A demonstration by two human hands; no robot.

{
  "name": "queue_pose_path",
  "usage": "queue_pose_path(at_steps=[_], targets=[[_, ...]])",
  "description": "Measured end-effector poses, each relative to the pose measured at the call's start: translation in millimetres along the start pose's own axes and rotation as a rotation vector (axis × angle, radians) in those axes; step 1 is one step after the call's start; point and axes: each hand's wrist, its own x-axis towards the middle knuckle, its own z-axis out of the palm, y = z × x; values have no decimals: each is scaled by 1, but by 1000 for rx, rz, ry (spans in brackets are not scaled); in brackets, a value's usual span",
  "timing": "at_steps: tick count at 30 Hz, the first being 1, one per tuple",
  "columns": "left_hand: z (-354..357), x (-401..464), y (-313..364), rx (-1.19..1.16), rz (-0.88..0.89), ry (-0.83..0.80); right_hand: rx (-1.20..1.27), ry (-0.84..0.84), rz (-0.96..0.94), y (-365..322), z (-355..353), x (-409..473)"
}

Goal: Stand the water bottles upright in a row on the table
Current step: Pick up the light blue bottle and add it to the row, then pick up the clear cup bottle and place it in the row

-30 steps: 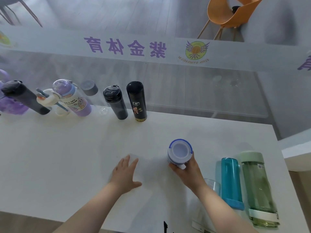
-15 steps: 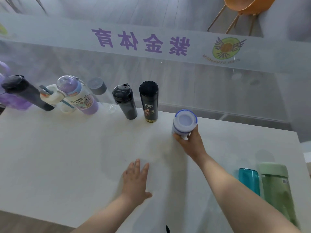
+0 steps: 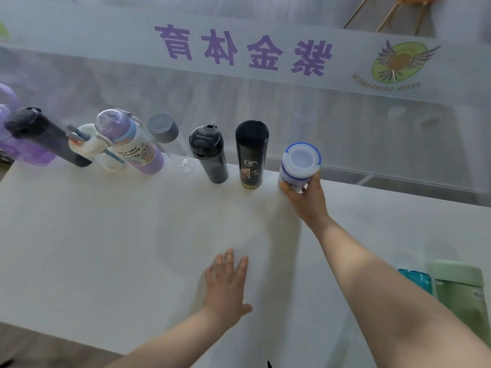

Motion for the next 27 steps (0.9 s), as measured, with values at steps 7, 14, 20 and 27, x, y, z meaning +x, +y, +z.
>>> queue_pose_path(at_steps=[7,14,20,27], targets=[[0,1,-1,-35,-14,1,26,-136,118,9,-16,-9],[1,-2,12,-184,-103,93,-200,-230,182,17,-90,-55],[7,-8,62,-302,-45,157,-308,-305,110,34,-167,-133],[34,-29,126,-239,17,166,-586,-506,-169,75,-224,-219]])
